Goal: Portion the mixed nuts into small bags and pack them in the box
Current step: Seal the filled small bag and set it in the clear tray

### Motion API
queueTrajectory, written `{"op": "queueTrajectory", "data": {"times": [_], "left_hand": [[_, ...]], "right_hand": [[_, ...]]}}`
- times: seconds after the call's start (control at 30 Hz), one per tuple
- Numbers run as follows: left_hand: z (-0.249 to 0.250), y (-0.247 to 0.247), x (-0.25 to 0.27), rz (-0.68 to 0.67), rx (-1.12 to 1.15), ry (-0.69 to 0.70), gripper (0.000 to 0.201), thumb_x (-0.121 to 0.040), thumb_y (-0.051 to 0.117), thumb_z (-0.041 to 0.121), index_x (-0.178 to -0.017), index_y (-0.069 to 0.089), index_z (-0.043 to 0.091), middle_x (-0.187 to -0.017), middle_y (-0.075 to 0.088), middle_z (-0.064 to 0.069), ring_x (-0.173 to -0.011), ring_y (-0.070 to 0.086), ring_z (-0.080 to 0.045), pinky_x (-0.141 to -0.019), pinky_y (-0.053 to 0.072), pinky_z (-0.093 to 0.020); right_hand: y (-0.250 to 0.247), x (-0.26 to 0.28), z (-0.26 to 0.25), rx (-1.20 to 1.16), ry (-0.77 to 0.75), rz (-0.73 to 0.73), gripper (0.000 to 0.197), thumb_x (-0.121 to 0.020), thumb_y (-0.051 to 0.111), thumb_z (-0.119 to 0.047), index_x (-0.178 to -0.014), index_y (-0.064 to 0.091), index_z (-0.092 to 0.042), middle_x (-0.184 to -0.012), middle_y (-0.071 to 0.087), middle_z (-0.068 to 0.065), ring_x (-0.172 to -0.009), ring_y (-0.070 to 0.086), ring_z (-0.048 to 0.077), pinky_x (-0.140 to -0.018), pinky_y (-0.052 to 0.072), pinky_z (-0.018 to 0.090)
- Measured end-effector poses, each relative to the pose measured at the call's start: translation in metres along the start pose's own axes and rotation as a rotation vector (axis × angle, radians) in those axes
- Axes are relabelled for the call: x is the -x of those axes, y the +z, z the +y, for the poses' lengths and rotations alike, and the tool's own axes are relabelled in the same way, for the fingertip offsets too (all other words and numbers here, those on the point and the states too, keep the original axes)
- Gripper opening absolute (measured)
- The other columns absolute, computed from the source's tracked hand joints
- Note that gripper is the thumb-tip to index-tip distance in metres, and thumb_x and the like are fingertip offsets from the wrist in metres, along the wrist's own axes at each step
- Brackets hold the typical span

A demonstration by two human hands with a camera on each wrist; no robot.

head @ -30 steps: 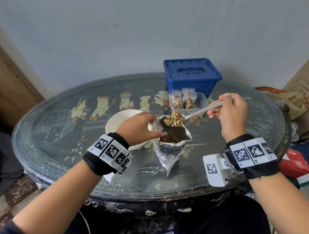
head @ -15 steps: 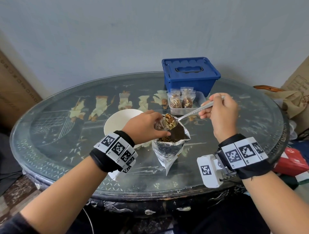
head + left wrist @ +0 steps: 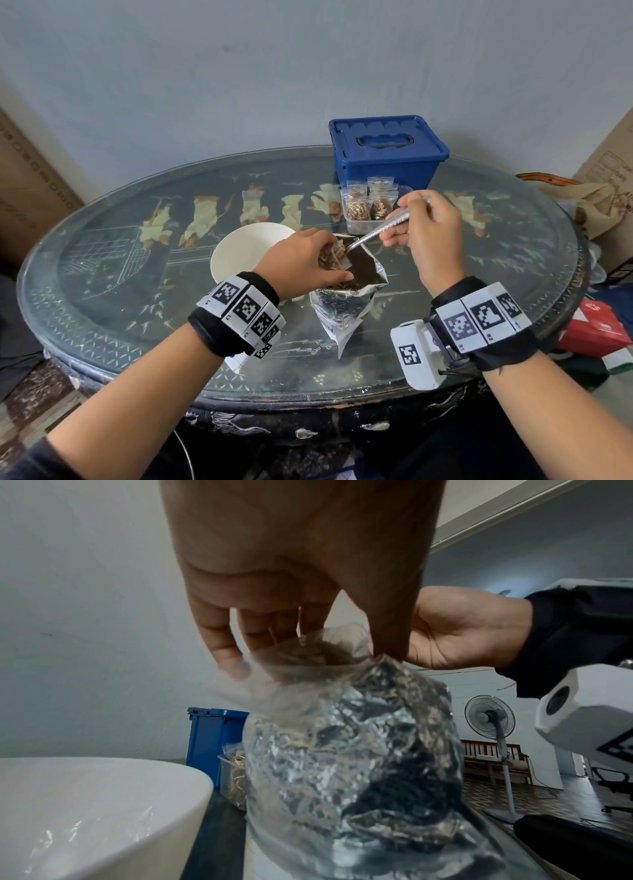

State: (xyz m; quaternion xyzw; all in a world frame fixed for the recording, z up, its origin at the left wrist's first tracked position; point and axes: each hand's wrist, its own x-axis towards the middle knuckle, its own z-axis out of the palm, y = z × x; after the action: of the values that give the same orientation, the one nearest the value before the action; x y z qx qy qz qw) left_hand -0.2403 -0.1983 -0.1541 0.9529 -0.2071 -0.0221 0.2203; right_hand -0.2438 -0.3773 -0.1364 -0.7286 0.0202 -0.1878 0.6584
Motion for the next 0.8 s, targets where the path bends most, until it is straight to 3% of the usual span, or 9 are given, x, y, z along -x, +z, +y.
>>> {"op": "queueTrajectory", "data": {"times": [0.13, 0.23, 0.33, 0.47, 0.53, 0.63, 0.8], "left_hand": [[0.001, 0.001, 0.001, 0.014, -0.002, 0.004, 0.055, -0.079, 0.064, 0.049, -0.120, 0.051, 0.015, -0.105, 0.056, 0.000, -0.091, 0.051, -0.014, -0.079, 0.043, -0.023], [-0.001, 0.002, 0.002, 0.060, 0.023, 0.007, 0.050, -0.079, 0.065, 0.047, -0.114, 0.052, 0.014, -0.095, 0.054, 0.003, -0.083, 0.050, -0.014, -0.071, 0.040, -0.021], [-0.005, 0.004, 0.004, 0.116, 0.062, 0.004, 0.053, -0.077, 0.068, 0.046, -0.116, 0.051, 0.013, -0.097, 0.056, 0.002, -0.083, 0.052, -0.015, -0.070, 0.041, -0.023], [-0.010, 0.009, 0.010, 0.189, 0.114, -0.004, 0.055, -0.077, 0.071, 0.039, -0.118, 0.049, 0.010, -0.093, 0.051, 0.005, -0.084, 0.051, -0.014, -0.069, 0.037, -0.019], [-0.013, 0.011, 0.013, 0.234, 0.135, -0.021, 0.053, -0.077, 0.072, 0.037, -0.116, 0.050, 0.011, -0.096, 0.055, 0.003, -0.086, 0.054, -0.014, -0.072, 0.040, -0.019], [-0.016, 0.014, 0.017, 0.305, 0.170, -0.041, 0.046, -0.077, 0.073, 0.034, -0.110, 0.052, 0.010, -0.093, 0.052, 0.006, -0.082, 0.052, -0.011, -0.065, 0.035, -0.010], [-0.020, 0.020, 0.029, 0.394, 0.247, -0.089, 0.044, -0.076, 0.075, 0.027, -0.106, 0.054, 0.003, -0.091, 0.052, 0.004, -0.080, 0.050, -0.012, -0.066, 0.035, 0.000]], "right_hand": [[0.004, 0.001, -0.007, -0.011, -0.031, -0.087, 0.025, -0.098, 0.040, -0.010, -0.080, 0.056, -0.014, -0.078, 0.061, 0.017, -0.053, 0.065, 0.017, -0.048, 0.053, 0.022], [0.005, 0.003, -0.012, 0.016, -0.088, -0.158, 0.020, -0.098, 0.042, -0.011, -0.086, 0.058, -0.009, -0.075, 0.064, 0.011, -0.057, 0.067, 0.017, -0.051, 0.055, 0.022], [0.005, 0.004, -0.018, 0.069, -0.158, -0.196, 0.022, -0.099, 0.042, -0.014, -0.086, 0.058, -0.006, -0.073, 0.064, 0.004, -0.059, 0.068, 0.017, -0.053, 0.055, 0.022], [0.003, 0.002, -0.026, 0.160, -0.289, -0.192, 0.024, -0.099, 0.041, -0.017, -0.082, 0.057, -0.012, -0.072, 0.066, 0.006, -0.059, 0.068, 0.016, -0.054, 0.056, 0.028], [0.001, 0.002, -0.030, 0.166, -0.319, -0.195, 0.024, -0.099, 0.041, -0.017, -0.082, 0.057, -0.013, -0.074, 0.065, 0.004, -0.059, 0.067, 0.014, -0.054, 0.056, 0.026], [-0.001, 0.002, -0.036, 0.136, -0.347, -0.184, 0.024, -0.100, 0.041, -0.017, -0.082, 0.056, -0.015, -0.075, 0.064, 0.000, -0.059, 0.067, 0.015, -0.054, 0.055, 0.025], [-0.009, -0.001, -0.035, 0.101, -0.366, -0.082, 0.025, -0.100, 0.040, -0.018, -0.080, 0.053, -0.022, -0.074, 0.063, 0.003, -0.057, 0.066, 0.015, -0.053, 0.053, 0.022]]}}
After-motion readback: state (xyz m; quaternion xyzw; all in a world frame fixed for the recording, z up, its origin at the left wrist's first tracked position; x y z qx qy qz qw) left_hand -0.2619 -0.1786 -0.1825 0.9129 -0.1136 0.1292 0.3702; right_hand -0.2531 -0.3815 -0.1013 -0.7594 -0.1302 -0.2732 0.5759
